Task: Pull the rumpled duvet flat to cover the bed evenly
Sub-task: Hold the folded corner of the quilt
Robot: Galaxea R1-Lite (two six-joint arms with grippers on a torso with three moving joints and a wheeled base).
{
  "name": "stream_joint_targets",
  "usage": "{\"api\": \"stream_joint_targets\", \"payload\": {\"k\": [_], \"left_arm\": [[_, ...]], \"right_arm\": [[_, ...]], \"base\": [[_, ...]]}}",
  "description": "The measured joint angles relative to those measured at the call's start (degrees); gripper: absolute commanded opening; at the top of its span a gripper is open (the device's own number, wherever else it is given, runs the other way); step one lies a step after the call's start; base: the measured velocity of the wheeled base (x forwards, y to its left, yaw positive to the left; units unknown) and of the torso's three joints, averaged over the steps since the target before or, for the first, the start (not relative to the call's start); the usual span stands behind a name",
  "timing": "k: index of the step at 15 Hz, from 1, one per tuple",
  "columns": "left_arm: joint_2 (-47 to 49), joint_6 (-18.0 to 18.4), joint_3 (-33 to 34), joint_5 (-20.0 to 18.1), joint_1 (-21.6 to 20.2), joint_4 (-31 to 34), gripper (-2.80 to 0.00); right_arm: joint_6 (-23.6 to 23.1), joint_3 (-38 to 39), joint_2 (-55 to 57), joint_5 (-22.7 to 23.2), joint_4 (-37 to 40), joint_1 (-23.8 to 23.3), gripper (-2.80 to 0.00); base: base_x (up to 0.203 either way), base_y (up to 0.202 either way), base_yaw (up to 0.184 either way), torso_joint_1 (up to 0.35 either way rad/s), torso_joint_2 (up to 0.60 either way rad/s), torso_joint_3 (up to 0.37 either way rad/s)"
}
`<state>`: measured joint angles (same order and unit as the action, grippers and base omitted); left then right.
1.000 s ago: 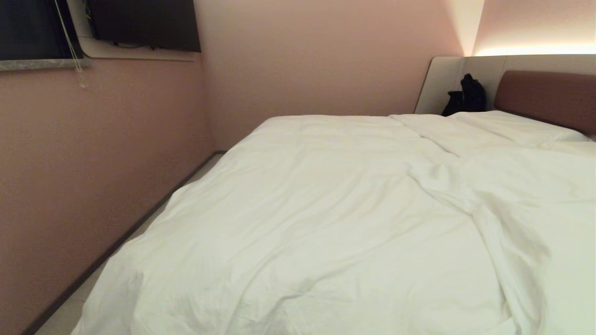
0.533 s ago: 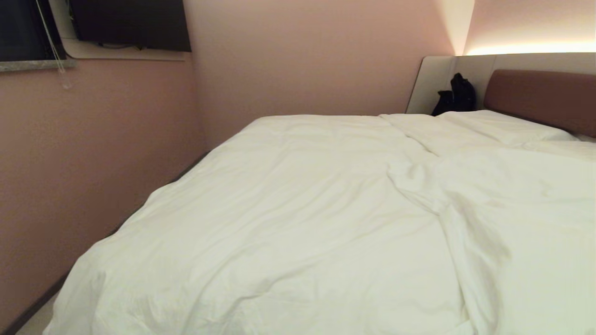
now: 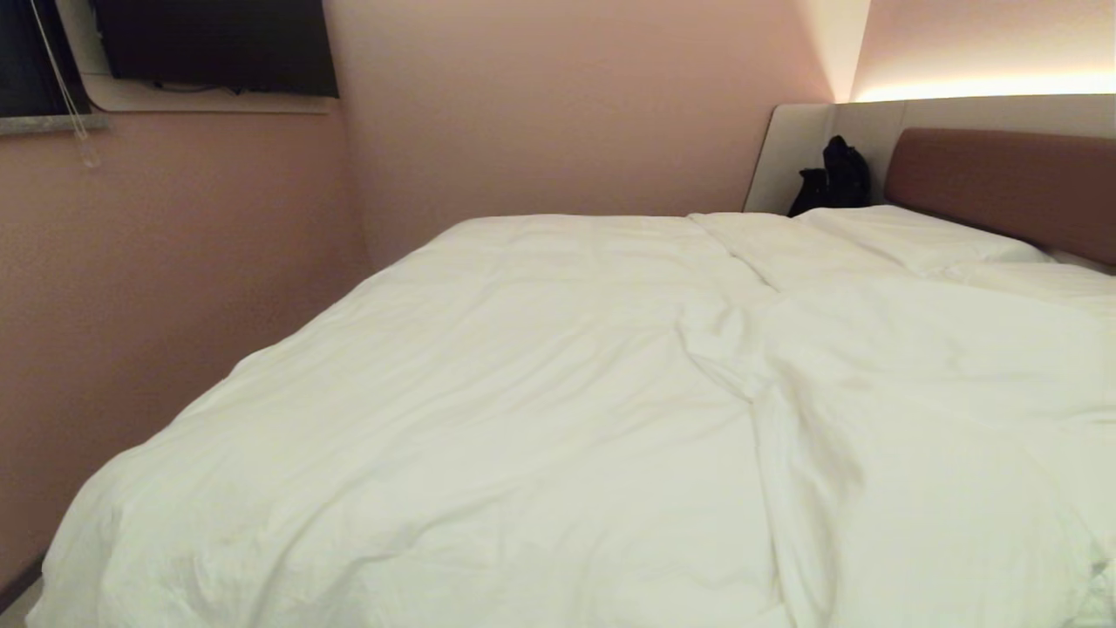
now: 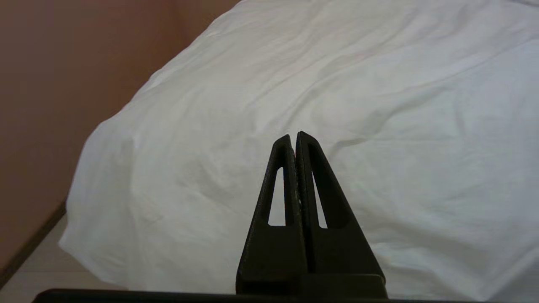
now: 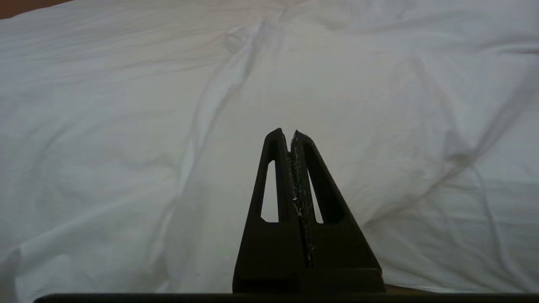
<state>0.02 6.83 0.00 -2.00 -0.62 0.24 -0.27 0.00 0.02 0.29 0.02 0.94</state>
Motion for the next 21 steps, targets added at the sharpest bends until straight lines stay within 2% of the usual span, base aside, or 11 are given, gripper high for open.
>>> {"api": "stream_joint_targets", "payload": {"k": [18, 21], "left_arm": [[0.0, -0.02, 0.0, 0.01, 0.02, 0.0, -2.8], [0.0, -0.07, 0.0, -0.01, 0.0, -0.09, -2.8]], "right_arm": [[-0.04, 0.0, 0.0, 0.01, -0.02, 0.0, -2.8], [-0.04, 0.0, 0.0, 0.01, 0.0, 0.02, -2.8]], "base": [[0.0, -0.195, 0.001, 0.004, 0.0, 0.002], [0.0, -0.105, 0.0, 0.003, 0.0, 0.002]]}}
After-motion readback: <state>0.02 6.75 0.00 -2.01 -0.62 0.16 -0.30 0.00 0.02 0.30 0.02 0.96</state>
